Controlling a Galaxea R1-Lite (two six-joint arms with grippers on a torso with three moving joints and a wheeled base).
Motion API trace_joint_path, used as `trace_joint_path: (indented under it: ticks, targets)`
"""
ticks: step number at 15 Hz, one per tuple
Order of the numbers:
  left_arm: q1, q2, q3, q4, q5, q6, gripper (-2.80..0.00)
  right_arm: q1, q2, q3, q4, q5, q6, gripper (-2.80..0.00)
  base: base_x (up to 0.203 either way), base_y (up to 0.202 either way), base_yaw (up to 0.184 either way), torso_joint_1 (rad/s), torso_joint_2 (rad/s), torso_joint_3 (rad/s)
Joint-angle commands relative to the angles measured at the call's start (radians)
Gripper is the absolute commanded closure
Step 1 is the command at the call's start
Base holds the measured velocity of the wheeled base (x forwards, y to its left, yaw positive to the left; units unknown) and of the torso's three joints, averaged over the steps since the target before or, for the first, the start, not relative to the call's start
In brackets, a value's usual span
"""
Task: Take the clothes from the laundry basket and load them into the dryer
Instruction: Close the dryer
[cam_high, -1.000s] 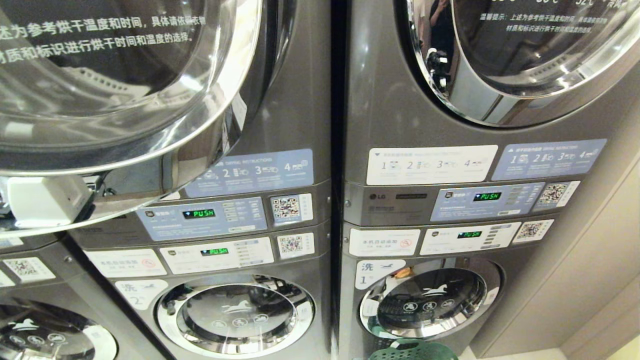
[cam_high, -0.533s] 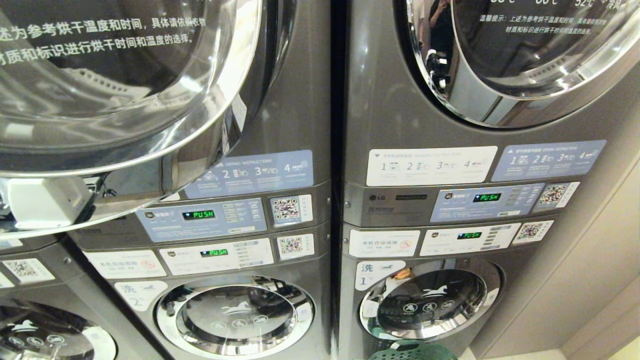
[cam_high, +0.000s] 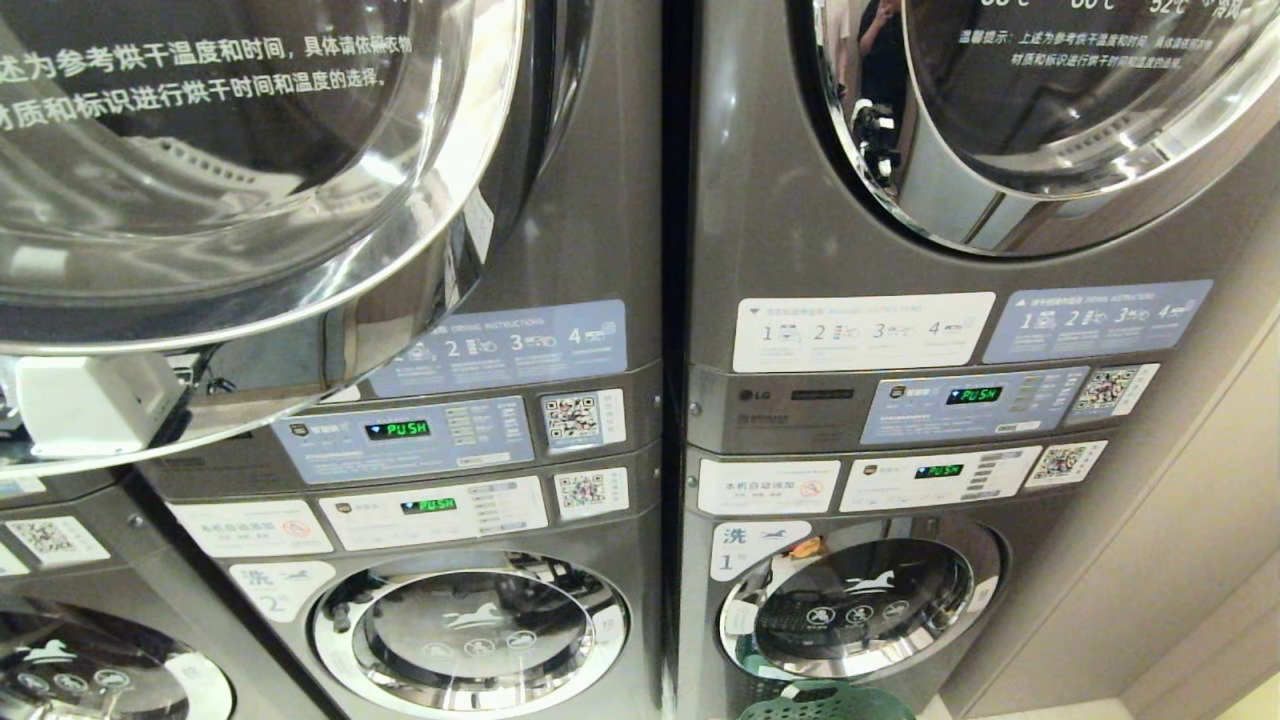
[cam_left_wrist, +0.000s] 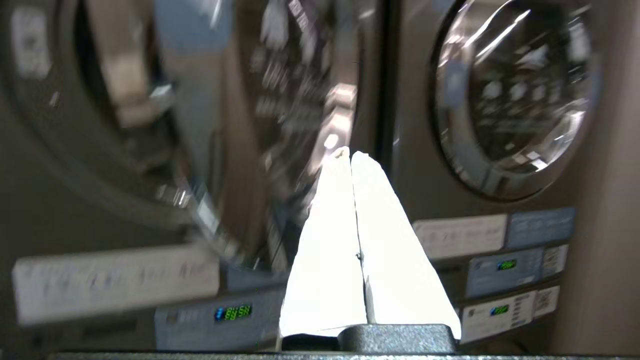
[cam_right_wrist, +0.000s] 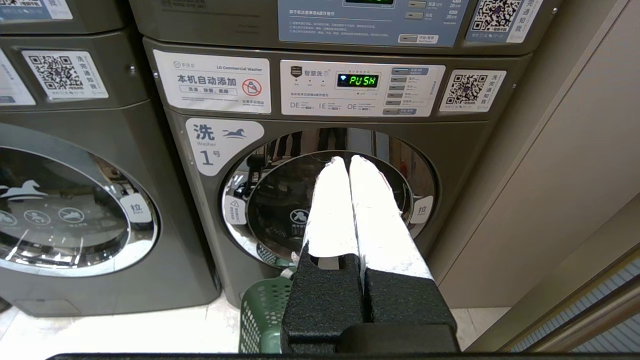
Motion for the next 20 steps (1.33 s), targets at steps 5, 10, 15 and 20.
trace_joint_path:
  ticks: [5,10,15,20]
  targets:
    - [0.000,0.368,-0.313,-0.012,-0.058,-0.014,0.00,0.000,0.002,0.000,0.001,0.001,0.003,0.00,0.000,0.000,0.000,0.000,0.00,0.000]
    - [0.000,0.511,-0.430,-0.019,0.273,-0.010,0.00,0.000,0.001,0.000,0.001,0.001,0.001,0.00,0.000,0.000,0.000,0.000,0.00,0.000]
    - [0.000,0.561,-0.405,-0.009,0.432,0.000,0.00,0.000,0.002,0.000,0.001,0.001,0.004,0.00,0.000,0.000,0.000,0.000,0.00,0.000]
    - [0.001,0.687,-0.417,-0.031,0.534,-0.019,0.00,0.000,0.001,0.002,-0.002,0.001,0.020,0.00,0.000,0.000,0.000,0.000,0.00,0.000]
